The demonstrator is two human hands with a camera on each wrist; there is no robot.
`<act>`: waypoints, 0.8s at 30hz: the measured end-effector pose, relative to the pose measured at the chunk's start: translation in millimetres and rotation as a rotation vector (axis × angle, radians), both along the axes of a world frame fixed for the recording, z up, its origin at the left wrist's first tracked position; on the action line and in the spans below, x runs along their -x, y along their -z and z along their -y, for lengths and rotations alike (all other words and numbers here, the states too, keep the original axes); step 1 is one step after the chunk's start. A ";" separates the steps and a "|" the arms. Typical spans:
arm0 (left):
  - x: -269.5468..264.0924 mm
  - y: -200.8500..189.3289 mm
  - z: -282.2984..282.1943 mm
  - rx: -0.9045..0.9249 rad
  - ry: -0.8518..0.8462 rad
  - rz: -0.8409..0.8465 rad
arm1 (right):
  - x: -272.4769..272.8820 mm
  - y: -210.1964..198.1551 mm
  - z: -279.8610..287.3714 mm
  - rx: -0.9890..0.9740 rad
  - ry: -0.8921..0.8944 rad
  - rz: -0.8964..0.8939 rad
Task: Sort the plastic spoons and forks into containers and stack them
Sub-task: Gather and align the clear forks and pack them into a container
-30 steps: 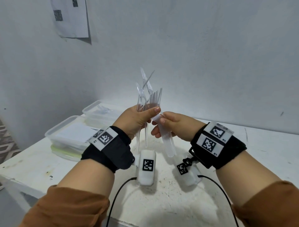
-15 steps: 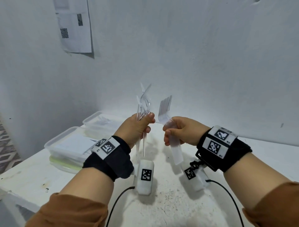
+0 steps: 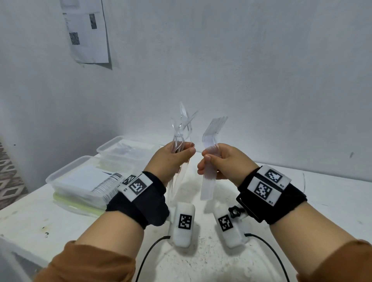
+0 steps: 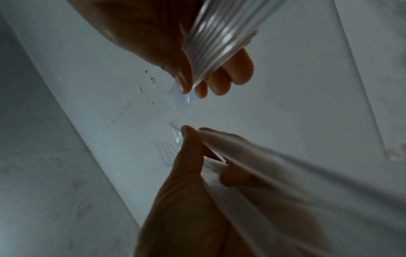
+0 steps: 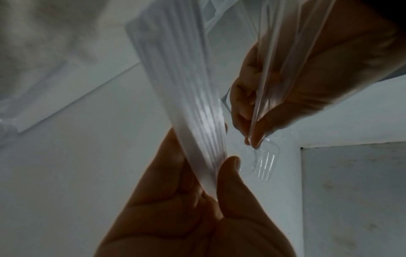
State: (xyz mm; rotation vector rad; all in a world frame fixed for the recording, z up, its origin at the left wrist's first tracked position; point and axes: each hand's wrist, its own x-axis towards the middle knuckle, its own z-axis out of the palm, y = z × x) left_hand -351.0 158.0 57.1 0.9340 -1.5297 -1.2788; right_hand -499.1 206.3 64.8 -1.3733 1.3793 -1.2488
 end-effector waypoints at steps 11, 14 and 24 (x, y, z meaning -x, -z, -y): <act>14.8 5.0 -12.9 -0.011 -0.034 -0.016 | 1.7 5.9 -6.8 0.028 -0.109 -0.013; 16.3 1.8 -16.5 -0.011 -0.029 -0.024 | -2.7 -0.7 -11.1 0.058 -0.107 -0.109; 11.0 -3.3 -18.9 0.018 -0.037 -0.027 | -8.6 -5.8 -16.2 0.119 -0.100 -0.173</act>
